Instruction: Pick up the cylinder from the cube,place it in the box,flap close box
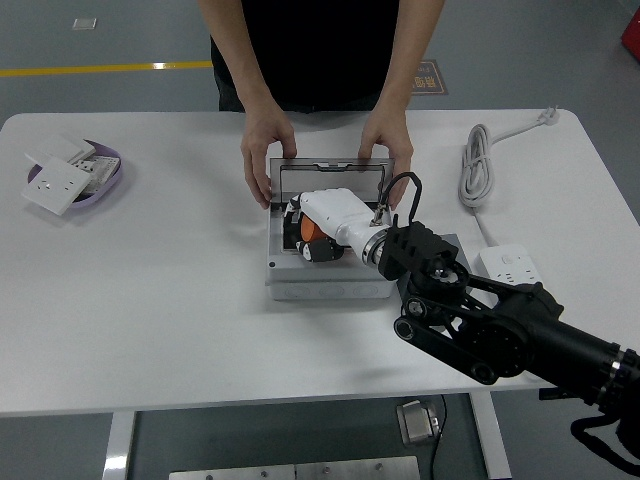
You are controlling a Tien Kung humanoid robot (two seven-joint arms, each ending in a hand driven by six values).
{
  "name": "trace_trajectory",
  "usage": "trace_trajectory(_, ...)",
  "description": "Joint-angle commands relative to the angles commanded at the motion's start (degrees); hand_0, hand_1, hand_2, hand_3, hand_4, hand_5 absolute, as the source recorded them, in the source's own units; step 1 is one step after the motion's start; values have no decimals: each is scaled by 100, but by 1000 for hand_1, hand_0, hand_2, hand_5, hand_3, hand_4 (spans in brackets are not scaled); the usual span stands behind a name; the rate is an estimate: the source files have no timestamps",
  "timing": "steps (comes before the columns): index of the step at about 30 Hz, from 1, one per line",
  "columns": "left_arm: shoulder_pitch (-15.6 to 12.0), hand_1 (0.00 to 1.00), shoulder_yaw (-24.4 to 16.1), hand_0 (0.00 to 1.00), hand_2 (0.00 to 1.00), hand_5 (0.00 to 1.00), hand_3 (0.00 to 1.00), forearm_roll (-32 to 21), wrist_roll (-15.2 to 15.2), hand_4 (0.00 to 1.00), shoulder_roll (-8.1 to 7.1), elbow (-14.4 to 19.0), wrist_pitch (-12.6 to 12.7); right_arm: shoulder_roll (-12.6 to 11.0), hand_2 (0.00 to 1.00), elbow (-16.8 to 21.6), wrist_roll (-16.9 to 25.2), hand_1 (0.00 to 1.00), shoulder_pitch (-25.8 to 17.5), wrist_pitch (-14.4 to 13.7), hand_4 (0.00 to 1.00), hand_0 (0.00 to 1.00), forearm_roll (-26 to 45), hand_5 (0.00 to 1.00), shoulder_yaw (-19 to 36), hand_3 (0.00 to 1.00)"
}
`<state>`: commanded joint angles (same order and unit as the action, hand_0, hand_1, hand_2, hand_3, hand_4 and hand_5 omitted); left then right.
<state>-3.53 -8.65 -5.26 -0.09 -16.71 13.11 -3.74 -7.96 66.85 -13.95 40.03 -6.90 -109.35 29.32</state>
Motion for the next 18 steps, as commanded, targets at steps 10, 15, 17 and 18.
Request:
trace_trajectory(10,-4,616,-23,582,573,93,603,53,-1,671,9,0,3,-90,711,151,93,716,-66,11,865,979,325,359,95,765)
trace_trajectory(15,-3,616,-43,582,573,93,603,82,0,671,21,3,2,-429,711,657,256,716,-164,155,865,979,1115,359,420,765)
trace_trajectory(17,-5,617,-37,582,574,92,604,80,1,671,23,1,1,-596,709,896,289,710,-164,223,883,973,1471,362,588,767)
trace_trajectory(18,-6,617,-32,582,574,92,604,78,2,671,22,0,1,-684,709,1024,299,710,-146,251,883,973,1648,362,684,767)
